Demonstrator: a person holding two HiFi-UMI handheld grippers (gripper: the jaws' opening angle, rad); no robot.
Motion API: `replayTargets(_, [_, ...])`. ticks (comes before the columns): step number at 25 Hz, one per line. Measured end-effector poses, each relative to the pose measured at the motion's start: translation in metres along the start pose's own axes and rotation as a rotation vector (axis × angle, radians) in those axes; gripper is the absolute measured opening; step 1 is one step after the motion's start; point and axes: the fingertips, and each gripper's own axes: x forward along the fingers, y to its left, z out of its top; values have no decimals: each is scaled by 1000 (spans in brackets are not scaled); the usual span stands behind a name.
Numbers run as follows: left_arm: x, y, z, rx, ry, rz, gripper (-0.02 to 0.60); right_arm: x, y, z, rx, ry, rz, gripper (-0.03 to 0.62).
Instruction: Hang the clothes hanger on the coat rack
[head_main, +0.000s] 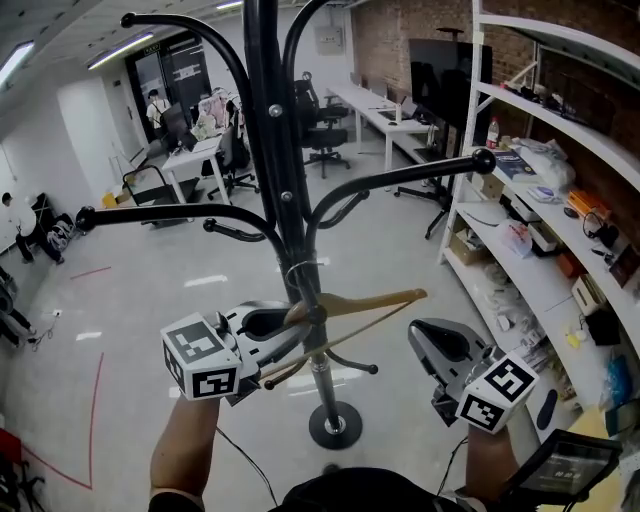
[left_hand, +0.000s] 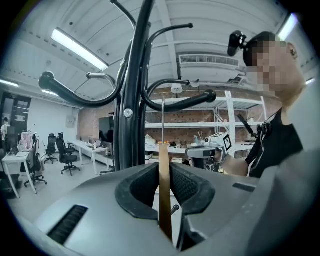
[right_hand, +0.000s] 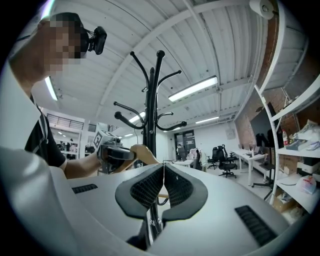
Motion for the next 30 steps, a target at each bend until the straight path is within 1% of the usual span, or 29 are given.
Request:
replayTargets(4, [5,-2,-7,2,13,-27,52,-1,-3,-5,4,2,-13,8])
replayTargets(8, [5,-1,-10,-16,8,-38,52,-4,-8,-10,17,8,-25,8])
replayTargets(13, [5,-1,-11,-30,-5,-54,52,-1,-10,-13,26,14,-21,8])
replayTargets(17, [4,-3,-12,-41,-9,-82,52,3,-8,-16,34,20,-14,8])
replayTargets(22, [-1,1,-15,-14,-23,-42,52,2,0,-15,26,15,-1,8])
replayTargets(26, [-1,-1,-14,-16,-32,-53,54,-1,3,-15,24,15,10,8])
replayTargets(30, [-1,0,-13,12,-41,-36,54,-1,3,-12,19,12,13,8])
